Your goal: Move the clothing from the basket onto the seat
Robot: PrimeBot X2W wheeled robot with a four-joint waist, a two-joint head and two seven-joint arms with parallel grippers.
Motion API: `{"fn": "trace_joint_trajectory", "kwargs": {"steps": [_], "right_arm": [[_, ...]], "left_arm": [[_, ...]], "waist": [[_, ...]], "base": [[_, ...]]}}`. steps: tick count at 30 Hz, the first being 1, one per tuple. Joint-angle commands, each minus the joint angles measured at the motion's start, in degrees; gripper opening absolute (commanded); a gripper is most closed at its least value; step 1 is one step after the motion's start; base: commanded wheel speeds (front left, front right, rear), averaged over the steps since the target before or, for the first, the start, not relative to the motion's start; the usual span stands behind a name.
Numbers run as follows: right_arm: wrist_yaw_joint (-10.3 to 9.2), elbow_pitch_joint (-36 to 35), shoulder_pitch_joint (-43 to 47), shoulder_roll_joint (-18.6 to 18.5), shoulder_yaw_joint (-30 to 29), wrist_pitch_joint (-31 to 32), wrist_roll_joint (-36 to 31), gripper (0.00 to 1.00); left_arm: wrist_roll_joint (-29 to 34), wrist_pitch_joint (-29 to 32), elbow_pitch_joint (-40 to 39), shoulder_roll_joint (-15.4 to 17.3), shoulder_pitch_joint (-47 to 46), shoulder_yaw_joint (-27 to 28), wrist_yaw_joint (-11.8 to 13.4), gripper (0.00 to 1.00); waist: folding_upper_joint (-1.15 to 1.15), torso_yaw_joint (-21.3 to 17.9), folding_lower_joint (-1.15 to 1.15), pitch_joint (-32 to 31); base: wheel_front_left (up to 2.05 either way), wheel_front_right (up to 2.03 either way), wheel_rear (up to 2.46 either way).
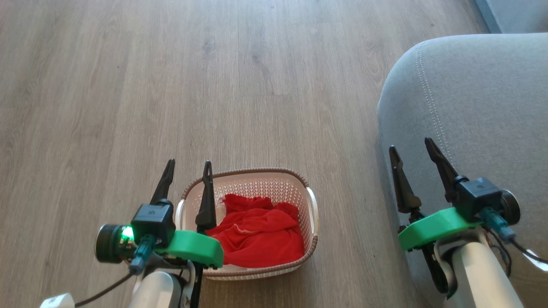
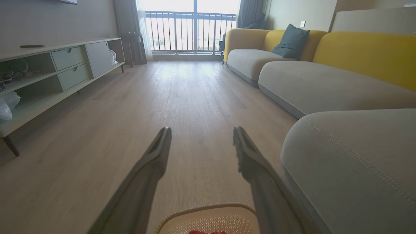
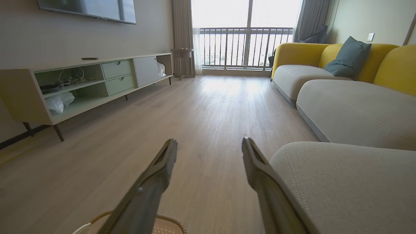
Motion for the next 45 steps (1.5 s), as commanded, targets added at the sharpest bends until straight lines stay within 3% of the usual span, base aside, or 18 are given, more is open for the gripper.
{"fn": "trace_joint_trajectory", "kwargs": {"steps": [1,9,15,33,41,45], "right_arm": [[-0.01,-1.7,-3.4,0.2,1.7,-1.1,-2.6,1.00],[-0.01,1.4,-3.4,0.3,3.2,-2.2,-7.6,1.00],[-0.01,4.5,-3.4,0.3,3.7,-2.3,-6.7,1.00],[-0.01,4.8,-4.1,0.3,3.8,-2.3,-6.7,1.00],[-0.01,5.5,-5.5,0.3,2.1,-2.3,-8.0,1.00],[-0.01,4.9,-6.7,0.3,0.6,-2.3,-8.4,1.00]], "left_arm": [[1.9,-1.0,-1.2,0.5,-2.4,1.7,0.6,1.00],[5.3,-2.2,1.6,0.5,-2.3,2.0,1.2,1.00],[3.9,-2.2,3.2,0.5,-2.2,2.1,1.2,1.00],[3.6,-2.2,5.3,0.5,-2.5,1.4,0.2,1.00],[4.4,-2.2,7.4,0.5,-4.4,0.3,-1.0,1.00],[5.4,-2.2,10.5,0.5,-6.5,-0.5,-3.1,1.00]], "waist": [[0.00,0.0,0.00,0.0],[0.00,-0.2,0.00,0.1],[0.00,-0.1,0.00,-0.2],[0.00,-0.5,0.00,0.6],[0.00,-1.7,0.00,6.1],[0.00,-2.8,0.00,11.9]], "base": [[0.00,0.00,0.00],[0.00,0.00,0.00],[0.00,0.00,0.00],[0.00,0.00,0.00],[0.00,0.00,0.00],[0.00,0.00,0.00]]}}
